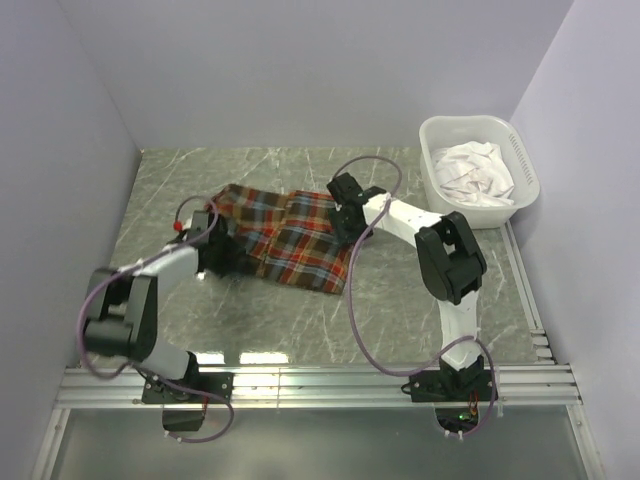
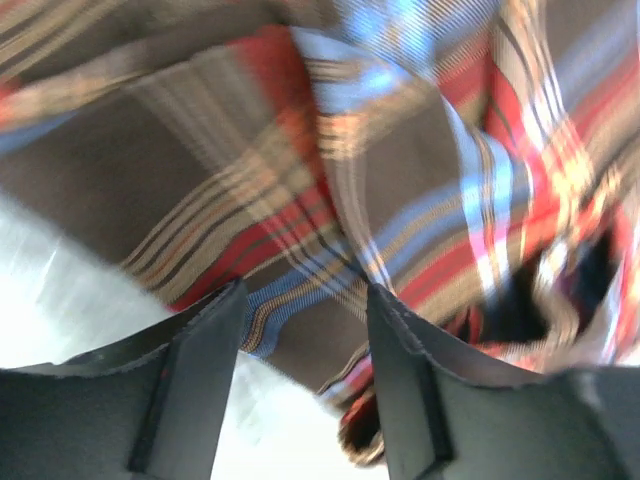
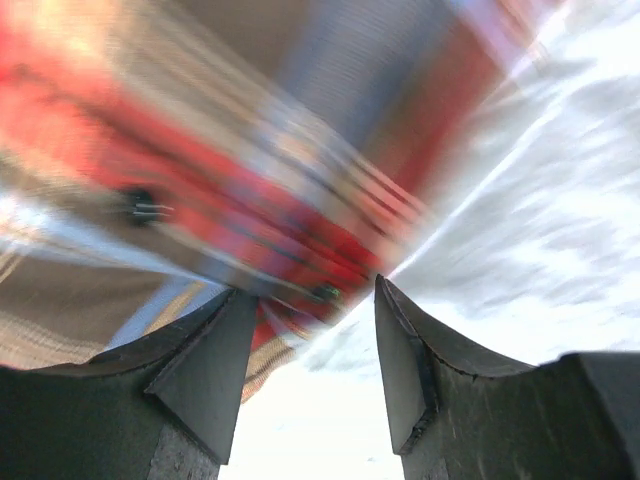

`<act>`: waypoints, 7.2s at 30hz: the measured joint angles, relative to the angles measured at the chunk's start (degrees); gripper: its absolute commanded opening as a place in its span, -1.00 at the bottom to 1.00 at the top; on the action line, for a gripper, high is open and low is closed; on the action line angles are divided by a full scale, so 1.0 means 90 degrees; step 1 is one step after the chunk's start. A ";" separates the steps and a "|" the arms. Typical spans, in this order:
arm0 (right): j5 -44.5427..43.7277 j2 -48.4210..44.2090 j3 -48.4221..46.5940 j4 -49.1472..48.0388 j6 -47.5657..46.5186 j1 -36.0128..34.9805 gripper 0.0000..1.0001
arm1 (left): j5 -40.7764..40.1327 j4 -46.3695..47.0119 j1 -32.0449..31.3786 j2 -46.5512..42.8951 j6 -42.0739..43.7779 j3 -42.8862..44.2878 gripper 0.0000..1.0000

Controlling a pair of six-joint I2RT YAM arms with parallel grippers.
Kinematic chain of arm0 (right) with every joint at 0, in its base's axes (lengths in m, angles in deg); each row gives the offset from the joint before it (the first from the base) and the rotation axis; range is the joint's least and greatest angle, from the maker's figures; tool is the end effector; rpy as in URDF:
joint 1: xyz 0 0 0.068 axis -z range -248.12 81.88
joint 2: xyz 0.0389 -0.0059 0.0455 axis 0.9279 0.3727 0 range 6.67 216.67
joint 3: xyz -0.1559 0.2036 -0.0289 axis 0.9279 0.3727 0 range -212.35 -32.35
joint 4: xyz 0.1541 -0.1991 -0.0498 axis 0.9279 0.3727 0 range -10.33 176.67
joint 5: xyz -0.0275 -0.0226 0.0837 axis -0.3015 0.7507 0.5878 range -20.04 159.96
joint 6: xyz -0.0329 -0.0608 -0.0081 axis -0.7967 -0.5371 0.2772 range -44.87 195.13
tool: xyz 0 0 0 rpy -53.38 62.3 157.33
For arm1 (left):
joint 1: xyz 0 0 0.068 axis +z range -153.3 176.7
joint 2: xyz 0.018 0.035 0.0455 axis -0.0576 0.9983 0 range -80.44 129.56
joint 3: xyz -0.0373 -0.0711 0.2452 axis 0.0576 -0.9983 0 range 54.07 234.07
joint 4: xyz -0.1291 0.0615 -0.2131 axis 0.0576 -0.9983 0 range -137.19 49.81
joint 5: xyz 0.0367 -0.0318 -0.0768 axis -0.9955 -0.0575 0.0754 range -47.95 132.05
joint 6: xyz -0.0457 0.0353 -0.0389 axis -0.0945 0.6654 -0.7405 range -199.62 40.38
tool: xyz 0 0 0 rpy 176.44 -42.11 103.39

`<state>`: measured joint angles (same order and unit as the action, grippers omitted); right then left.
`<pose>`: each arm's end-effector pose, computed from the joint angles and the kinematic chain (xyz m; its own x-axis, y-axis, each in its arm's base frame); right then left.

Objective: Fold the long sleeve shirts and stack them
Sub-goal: Fold the shirt

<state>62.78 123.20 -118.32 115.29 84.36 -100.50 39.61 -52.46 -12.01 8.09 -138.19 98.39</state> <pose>0.3591 0.2193 0.1467 -0.8409 -0.3449 -0.4171 -0.3585 0.9323 -0.0481 0.2963 -0.0430 0.1290 -0.5391 -0.7799 -0.3181 -0.6364 0.6246 -0.4527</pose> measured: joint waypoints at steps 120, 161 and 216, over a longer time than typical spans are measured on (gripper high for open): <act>0.5753 -0.1066 0.3747 -0.4160 0.2645 0.0947 0.05 | 0.1399 0.0430 -0.1661 0.0430 0.1059 0.1124 0.05; 0.1200 -0.5343 0.4454 -0.1299 0.2550 0.2511 0.98 | -0.3786 -0.2985 -0.6067 0.4085 0.2302 0.5933 0.47; 0.4869 -0.0597 0.4546 -0.7524 0.5627 0.1583 -0.66 | -0.2084 -0.2203 -0.5899 0.2079 0.1880 0.4180 -0.53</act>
<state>106.60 117.83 -77.40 47.58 135.01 -86.25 20.86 -72.29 -65.10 26.80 -121.27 136.01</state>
